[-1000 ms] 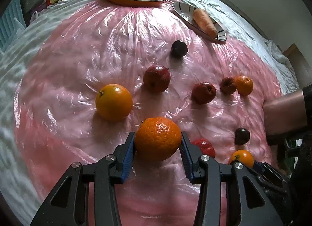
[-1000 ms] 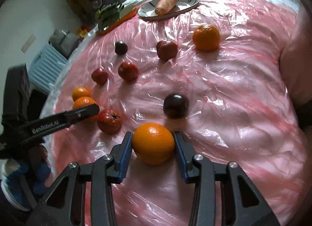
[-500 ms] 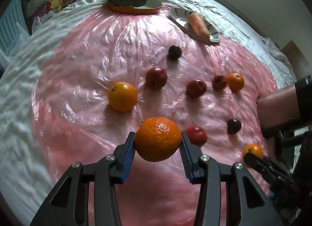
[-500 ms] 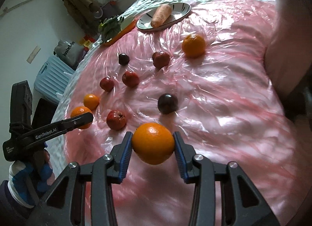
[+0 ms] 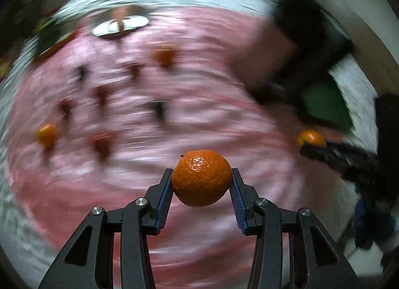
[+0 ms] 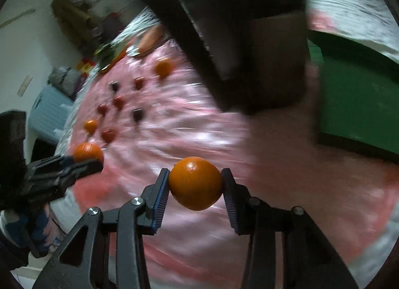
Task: Organize fruits
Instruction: 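Carry both oranges to the green tray and open both grippers to release them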
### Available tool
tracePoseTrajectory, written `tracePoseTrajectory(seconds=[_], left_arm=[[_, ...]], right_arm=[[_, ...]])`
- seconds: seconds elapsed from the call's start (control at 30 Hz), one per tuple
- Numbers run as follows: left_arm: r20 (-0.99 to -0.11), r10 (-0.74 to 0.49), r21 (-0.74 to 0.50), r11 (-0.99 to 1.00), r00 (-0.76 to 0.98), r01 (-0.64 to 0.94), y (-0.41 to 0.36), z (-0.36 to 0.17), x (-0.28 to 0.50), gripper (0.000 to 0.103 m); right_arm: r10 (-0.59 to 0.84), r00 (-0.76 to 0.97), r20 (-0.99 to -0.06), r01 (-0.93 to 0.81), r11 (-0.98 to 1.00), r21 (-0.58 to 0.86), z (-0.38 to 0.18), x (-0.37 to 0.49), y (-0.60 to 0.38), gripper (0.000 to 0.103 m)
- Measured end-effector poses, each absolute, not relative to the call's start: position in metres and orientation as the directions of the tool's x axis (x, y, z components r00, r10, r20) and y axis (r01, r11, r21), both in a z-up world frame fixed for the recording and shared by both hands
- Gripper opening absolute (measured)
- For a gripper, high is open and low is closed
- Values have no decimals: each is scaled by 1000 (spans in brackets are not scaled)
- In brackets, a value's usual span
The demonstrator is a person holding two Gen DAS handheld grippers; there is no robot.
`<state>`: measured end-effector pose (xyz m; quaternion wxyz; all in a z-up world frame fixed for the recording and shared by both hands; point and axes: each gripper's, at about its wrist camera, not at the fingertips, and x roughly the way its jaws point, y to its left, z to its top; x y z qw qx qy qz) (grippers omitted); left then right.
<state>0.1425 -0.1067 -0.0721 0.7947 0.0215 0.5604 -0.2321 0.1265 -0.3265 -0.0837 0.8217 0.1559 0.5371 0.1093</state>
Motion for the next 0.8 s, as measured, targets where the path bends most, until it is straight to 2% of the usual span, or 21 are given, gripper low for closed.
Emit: tracePoseTrajectory(seconds=[0.2,0.37,0.53,0.8], left_arm=[[-866,-474,-298,747,161,594,-241,-58,124,39],[-836,-527,-312,686,153,658,-336,-53,136,39],[-834,-498,-244,718,237,652,-410,-64,181,39],[-836,-409,-98,767,366,634,-464,-98,240,39]], right_arm=[[207,457,-865,125,948,293,-74,118,-430,65],[84,495,-865,191,960,202,-73,133,-512,65],[7,526,-850,207,969,136,-85,163,-572,65],[-18,561,-828,206,971,119,-123,188,-629,65]])
